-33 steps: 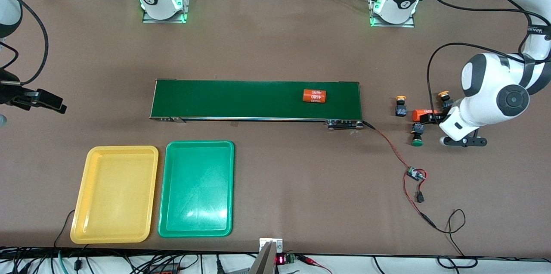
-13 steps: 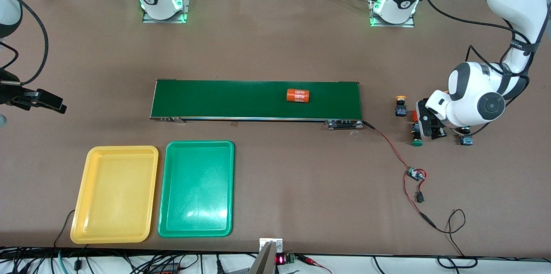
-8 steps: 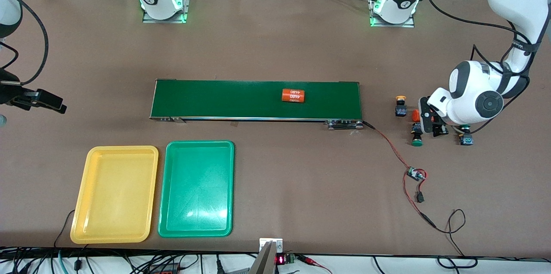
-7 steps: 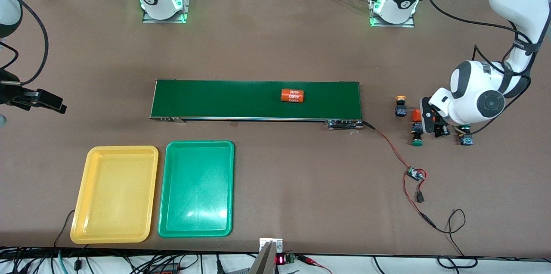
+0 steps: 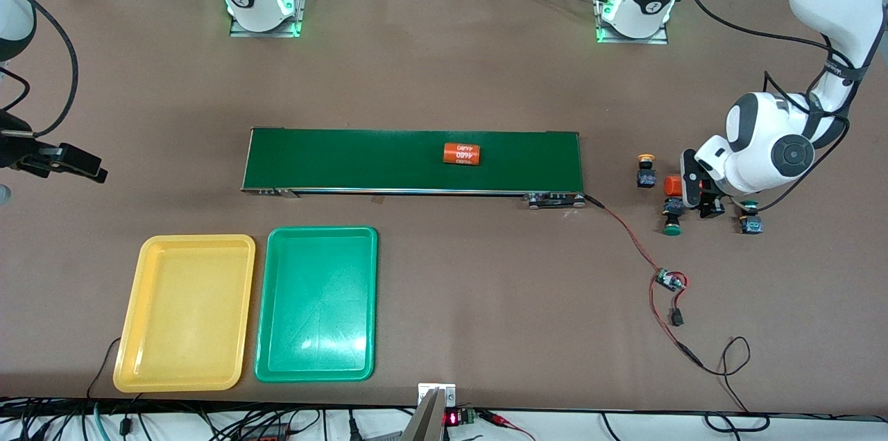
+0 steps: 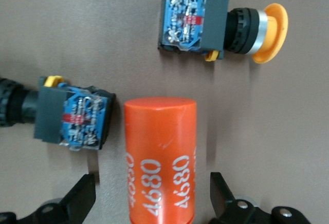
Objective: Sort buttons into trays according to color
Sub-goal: 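Grasp the second orange cylinder with the left gripper and lift, then set the cylinder on the green belt and open the left gripper, then reach and grasp a green-cap button with the left gripper, then place the green button on the belt while the right gripper reaches the belt end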
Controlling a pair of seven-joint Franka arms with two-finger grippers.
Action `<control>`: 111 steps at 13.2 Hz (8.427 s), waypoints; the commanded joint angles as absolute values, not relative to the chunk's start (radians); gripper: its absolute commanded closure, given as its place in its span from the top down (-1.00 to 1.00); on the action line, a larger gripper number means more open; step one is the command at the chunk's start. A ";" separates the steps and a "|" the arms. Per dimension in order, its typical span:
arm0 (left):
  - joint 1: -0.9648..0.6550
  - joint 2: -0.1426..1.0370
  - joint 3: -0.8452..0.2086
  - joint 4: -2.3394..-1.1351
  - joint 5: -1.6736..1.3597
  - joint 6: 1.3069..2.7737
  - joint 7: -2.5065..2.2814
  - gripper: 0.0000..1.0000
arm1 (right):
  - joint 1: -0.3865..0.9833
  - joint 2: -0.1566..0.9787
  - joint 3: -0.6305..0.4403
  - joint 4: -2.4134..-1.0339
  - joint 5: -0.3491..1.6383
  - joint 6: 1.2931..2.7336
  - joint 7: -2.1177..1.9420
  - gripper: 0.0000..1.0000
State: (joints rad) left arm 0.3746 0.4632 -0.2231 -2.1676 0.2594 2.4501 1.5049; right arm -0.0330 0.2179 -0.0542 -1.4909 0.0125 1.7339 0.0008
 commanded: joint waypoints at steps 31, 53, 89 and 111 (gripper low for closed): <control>-0.123 0.376 -0.393 -2.063 0.109 2.307 1.243 -1.00 | -0.040 0.224 -0.051 -1.480 0.026 1.736 -0.014 1.00; 0.057 0.455 0.000 -1.919 0.043 2.378 0.536 1.00 | -0.040 0.224 -0.051 -1.480 0.026 1.735 -0.014 1.00; 0.130 0.536 -0.058 -1.916 0.048 2.267 0.391 -0.99 | -0.041 -0.026 -0.049 -1.932 0.023 1.859 0.005 1.00; 0.061 0.359 -0.590 -2.068 -0.015 2.123 -0.460 -0.92 | -0.034 -0.236 0.167 -2.352 0.014 2.214 0.157 1.00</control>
State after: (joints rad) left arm 0.0646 0.3860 -0.5697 -2.0509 0.0135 2.1141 -0.4600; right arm -0.0295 -0.2634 0.1380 -2.3784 0.0153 2.2134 0.1372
